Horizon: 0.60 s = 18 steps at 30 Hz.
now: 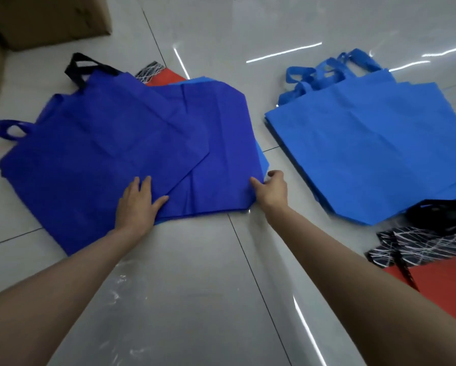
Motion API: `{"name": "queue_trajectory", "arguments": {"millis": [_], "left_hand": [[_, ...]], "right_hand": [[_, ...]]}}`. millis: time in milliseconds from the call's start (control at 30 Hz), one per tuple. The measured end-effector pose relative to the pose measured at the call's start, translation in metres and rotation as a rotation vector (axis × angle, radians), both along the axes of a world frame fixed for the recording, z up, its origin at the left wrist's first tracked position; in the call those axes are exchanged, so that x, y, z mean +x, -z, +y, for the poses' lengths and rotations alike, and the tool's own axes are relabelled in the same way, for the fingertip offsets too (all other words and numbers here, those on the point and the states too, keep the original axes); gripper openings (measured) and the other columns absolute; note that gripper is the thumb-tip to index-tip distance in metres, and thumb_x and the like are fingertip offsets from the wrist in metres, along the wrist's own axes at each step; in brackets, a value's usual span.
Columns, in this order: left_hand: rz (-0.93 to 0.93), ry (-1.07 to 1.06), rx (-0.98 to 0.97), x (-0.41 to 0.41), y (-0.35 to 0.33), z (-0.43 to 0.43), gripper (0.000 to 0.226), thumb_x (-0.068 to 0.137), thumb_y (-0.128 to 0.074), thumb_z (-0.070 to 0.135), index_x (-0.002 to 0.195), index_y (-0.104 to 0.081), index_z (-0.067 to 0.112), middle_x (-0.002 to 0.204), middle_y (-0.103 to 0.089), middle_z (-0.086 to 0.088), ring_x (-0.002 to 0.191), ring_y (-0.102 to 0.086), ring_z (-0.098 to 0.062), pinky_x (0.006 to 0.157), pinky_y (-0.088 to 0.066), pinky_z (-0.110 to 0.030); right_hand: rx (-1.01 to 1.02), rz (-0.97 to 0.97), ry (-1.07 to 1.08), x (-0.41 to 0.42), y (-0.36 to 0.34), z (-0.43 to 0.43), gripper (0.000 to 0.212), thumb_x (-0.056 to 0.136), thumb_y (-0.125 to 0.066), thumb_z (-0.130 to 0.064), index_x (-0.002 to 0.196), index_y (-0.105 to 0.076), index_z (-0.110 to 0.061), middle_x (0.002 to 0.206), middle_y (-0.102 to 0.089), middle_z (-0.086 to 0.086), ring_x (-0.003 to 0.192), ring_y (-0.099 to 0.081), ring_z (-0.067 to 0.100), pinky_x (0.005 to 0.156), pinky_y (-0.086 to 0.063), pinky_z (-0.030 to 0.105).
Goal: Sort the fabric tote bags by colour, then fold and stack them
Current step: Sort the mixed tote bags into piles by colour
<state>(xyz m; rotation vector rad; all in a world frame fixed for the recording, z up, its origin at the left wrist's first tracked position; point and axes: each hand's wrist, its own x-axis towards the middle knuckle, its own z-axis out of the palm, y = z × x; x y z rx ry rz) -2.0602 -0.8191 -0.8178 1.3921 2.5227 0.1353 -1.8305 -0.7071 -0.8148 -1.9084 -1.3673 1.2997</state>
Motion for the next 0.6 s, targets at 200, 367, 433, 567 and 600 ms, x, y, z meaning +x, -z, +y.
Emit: {"name": "queue_trajectory", "arguments": {"millis": [200, 367, 433, 567, 600], "left_hand": [[0.132, 0.045, 0.21, 0.005, -0.012, 0.005, 0.032, 0.101, -0.034, 0.028, 0.093, -0.049, 0.002, 0.067, -0.052, -0.014, 0.058, -0.042, -0.028, 0.054, -0.031, -0.036], [0.048, 0.135, 0.245, 0.048, -0.014, 0.007, 0.038, 0.1, -0.033, 0.038, 0.09, -0.054, 0.007, 0.066, -0.055, -0.009, 0.06, -0.052, -0.03, 0.053, -0.037, -0.033], [0.033, 0.174, 0.247, 0.07, -0.015, 0.005, 0.038, 0.099, -0.034, 0.039, 0.091, -0.056, 0.009, 0.074, -0.062, -0.009, 0.066, -0.056, -0.03, 0.055, -0.038, -0.032], [0.034, 0.25, 0.238, 0.095, -0.015, -0.012, 0.032, 0.098, -0.041, 0.035, 0.093, -0.06, 0.011, 0.076, -0.065, -0.006, 0.064, -0.059, -0.026, 0.051, -0.036, -0.03], [0.036, 0.28, 0.242, 0.098, -0.014, -0.019, 0.028, 0.096, -0.048, 0.033, 0.092, -0.063, 0.01, 0.073, -0.065, -0.006, 0.06, -0.06, -0.026, 0.048, -0.037, -0.029]], "right_hand": [[-0.042, -0.062, -0.16, 0.013, -0.002, -0.015, 0.012, 0.084, -0.051, -0.001, 0.093, -0.05, -0.008, 0.088, -0.052, 0.005, 0.077, -0.049, 0.017, 0.069, -0.047, 0.037], [-0.167, 0.09, -0.357, 0.035, -0.013, -0.048, 0.028, 0.086, -0.06, -0.007, 0.11, -0.048, -0.013, 0.099, -0.058, 0.003, 0.09, -0.059, 0.017, 0.075, -0.051, 0.031], [-0.261, 0.205, -0.407, 0.045, -0.017, -0.06, 0.039, 0.087, -0.061, -0.008, 0.116, -0.041, -0.023, 0.105, -0.059, 0.001, 0.095, -0.062, 0.016, 0.077, -0.052, 0.028], [-0.317, 0.322, -0.399, 0.06, -0.021, -0.074, 0.047, 0.089, -0.056, -0.003, 0.124, -0.038, -0.03, 0.105, -0.057, -0.004, 0.094, -0.062, 0.015, 0.074, -0.055, 0.024], [-0.31, 0.345, -0.384, 0.061, -0.023, -0.076, 0.047, 0.091, -0.052, 0.0, 0.124, -0.037, -0.031, 0.103, -0.056, -0.007, 0.092, -0.062, 0.014, 0.071, -0.055, 0.022]]}}
